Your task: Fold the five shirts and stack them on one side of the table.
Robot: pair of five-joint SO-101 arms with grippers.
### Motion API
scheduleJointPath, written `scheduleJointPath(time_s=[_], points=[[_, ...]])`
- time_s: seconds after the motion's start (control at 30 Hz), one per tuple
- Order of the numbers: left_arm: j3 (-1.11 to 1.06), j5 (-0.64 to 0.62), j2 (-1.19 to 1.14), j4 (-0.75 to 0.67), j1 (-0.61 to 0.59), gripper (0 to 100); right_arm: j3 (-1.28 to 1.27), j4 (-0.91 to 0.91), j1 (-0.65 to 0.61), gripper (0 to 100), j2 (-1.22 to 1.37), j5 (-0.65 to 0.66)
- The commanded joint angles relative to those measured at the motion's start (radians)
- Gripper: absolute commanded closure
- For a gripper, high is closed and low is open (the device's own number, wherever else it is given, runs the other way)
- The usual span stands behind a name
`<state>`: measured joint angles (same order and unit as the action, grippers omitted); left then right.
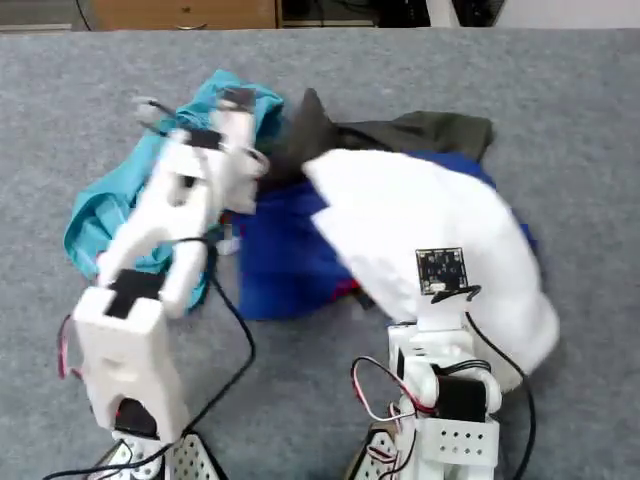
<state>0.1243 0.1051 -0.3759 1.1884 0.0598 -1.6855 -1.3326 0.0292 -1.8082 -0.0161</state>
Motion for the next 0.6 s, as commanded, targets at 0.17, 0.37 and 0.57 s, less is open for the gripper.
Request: scheduleJointPath(time_s=[0.17, 0.37, 0.57], points=[[0.302, 0.011, 0.374, 0.120, -0.358, 98, -0.002, 0.011, -0.015, 99.5, -0.107, 0.006], [0.465, 0.009, 0.519, 0.115, -0.531, 98, -0.002, 0.011, -0.015, 99.5, -0.107, 0.006], [0.448, 0.008, 0.518, 0.112, -0.583, 98, -0.002, 0.011, -0.015, 99.5, -0.107, 0.006]])
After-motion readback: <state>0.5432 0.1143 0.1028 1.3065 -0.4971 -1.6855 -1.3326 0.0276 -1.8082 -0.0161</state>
